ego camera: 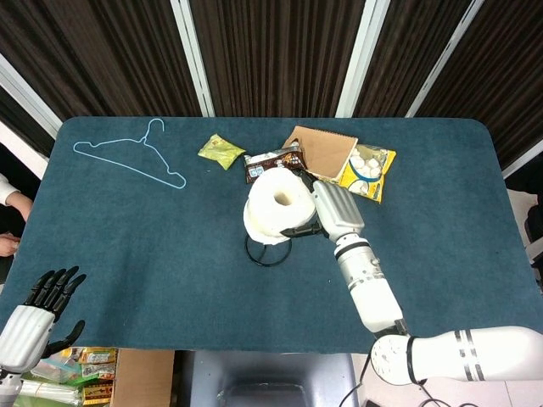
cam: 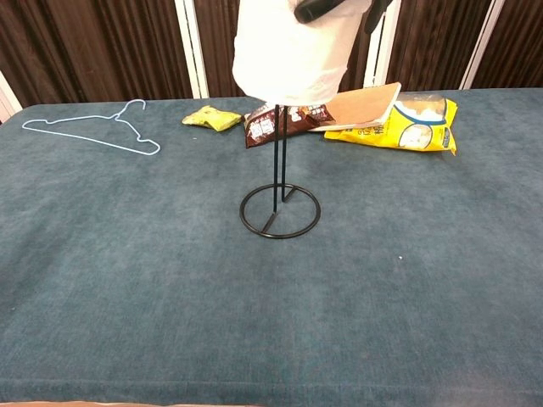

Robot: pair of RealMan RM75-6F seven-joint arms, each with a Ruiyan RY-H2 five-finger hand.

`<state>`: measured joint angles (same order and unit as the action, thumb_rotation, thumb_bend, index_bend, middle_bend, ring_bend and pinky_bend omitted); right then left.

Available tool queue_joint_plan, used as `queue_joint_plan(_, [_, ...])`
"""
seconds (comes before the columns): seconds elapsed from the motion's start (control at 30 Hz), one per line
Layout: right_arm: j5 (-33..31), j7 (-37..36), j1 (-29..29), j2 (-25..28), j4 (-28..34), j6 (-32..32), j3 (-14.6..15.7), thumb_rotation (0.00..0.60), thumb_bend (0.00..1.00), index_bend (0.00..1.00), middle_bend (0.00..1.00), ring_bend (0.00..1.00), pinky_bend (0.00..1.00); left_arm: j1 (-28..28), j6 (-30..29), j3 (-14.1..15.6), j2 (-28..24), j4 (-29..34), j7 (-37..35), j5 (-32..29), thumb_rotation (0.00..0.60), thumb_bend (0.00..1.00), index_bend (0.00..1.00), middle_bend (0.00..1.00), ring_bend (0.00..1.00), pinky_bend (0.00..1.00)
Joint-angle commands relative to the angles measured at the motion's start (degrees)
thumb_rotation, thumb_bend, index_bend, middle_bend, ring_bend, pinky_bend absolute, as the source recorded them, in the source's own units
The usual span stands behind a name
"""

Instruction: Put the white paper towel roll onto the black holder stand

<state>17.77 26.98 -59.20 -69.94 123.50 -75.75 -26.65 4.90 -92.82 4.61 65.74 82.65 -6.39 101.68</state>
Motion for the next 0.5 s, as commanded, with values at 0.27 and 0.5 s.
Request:
queue_joint_plan(0.27, [7.0,-1.0,1.7,-0.2,-1.6,2.5,3.0,0.6,0.22,0.0,0.02,0.0,0.17,-0.2,-0.3,0.2,0.4,-0.7,-0.2,0.2,0.6,0.4,0.0,0.0,0.0,0.08])
queue_joint_plan(0.5, [8.9,-1.3,3.3,2.1,-0.7,3.5,4.0,0.6,0.2,0.0,0.0,0.0,0.12,-0.4,-0.6,0.3,0.8,-1.1,-0.2,0.3,0.6,0.39,0.0,0.0,0.0,0.08])
